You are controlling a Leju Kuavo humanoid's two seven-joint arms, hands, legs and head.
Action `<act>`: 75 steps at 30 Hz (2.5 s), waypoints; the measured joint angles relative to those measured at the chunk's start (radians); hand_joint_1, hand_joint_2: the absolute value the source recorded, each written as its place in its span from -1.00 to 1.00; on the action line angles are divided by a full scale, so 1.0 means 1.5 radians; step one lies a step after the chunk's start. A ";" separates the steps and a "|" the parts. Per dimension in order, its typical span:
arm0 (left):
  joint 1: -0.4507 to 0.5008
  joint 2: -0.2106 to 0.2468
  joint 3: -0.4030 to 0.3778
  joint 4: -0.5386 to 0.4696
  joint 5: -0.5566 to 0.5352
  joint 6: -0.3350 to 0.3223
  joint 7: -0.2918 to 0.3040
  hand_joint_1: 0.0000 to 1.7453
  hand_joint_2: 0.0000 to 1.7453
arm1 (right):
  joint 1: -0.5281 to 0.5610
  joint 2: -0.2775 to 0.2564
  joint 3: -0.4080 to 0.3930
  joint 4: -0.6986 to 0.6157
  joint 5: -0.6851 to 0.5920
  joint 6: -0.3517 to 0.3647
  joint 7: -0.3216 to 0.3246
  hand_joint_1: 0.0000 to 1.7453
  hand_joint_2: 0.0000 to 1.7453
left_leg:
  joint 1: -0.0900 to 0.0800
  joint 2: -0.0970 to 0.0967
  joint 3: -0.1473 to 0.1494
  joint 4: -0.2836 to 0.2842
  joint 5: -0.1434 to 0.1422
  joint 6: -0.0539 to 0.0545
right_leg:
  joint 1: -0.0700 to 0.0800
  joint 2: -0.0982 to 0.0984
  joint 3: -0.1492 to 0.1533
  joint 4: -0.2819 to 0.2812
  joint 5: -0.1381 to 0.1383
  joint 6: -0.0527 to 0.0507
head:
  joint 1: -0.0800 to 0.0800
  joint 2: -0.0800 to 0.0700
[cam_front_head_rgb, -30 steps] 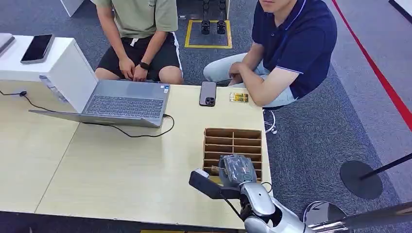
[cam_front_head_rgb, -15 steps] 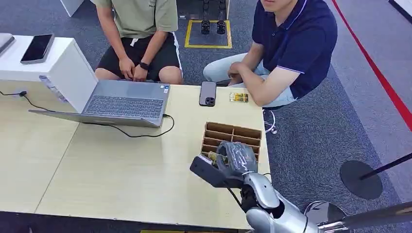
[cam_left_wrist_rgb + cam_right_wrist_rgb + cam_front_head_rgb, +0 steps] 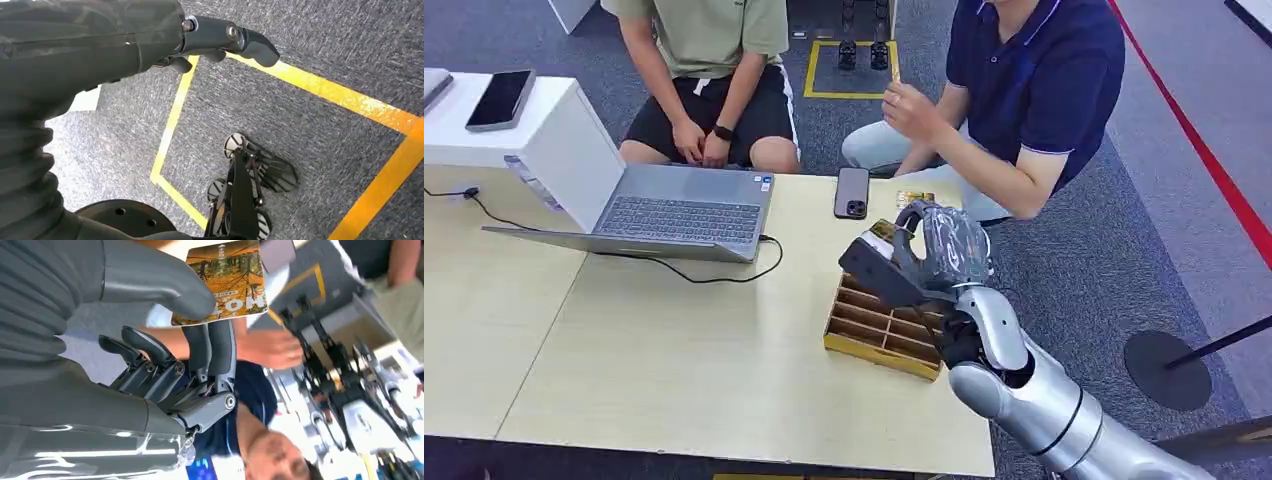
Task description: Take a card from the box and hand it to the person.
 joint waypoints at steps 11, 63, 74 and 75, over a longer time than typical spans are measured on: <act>-0.013 -0.001 -0.005 0.000 -0.022 -0.004 0.013 -1.00 1.00 | -0.038 -0.006 -0.012 0.064 0.124 -0.035 -0.009 1.00 1.00 | 0.000 0.000 0.000 0.000 0.000 0.000 | 0.000 0.000 0.000 0.000 0.000 0.000 | 0.000 0.000; -0.002 -0.001 -0.015 0.000 0.020 0.016 0.012 -1.00 -1.00 | 0.126 -0.008 -0.089 -0.034 -0.557 -0.142 -0.299 -1.00 1.00 | 0.000 0.000 0.000 0.000 0.000 0.000 | 0.000 -0.001 0.000 0.000 0.000 0.000 | 0.000 0.000; 0.000 0.001 -0.015 0.000 0.030 0.054 0.072 -1.00 -1.00 | 0.287 -0.031 -0.121 -0.094 -0.658 -0.153 -0.378 -1.00 1.00 | 0.000 0.000 0.000 0.000 0.000 0.000 | 0.000 -0.001 0.000 0.000 0.000 0.000 | 0.000 0.000; 0.000 0.001 -0.015 0.000 0.031 0.055 0.070 -1.00 -1.00 | 0.294 -0.033 -0.122 -0.098 -0.663 -0.154 -0.379 -1.00 1.00 | 0.000 0.000 0.000 0.000 0.000 0.000 | 0.000 0.000 0.000 0.000 0.000 0.000 | 0.000 0.000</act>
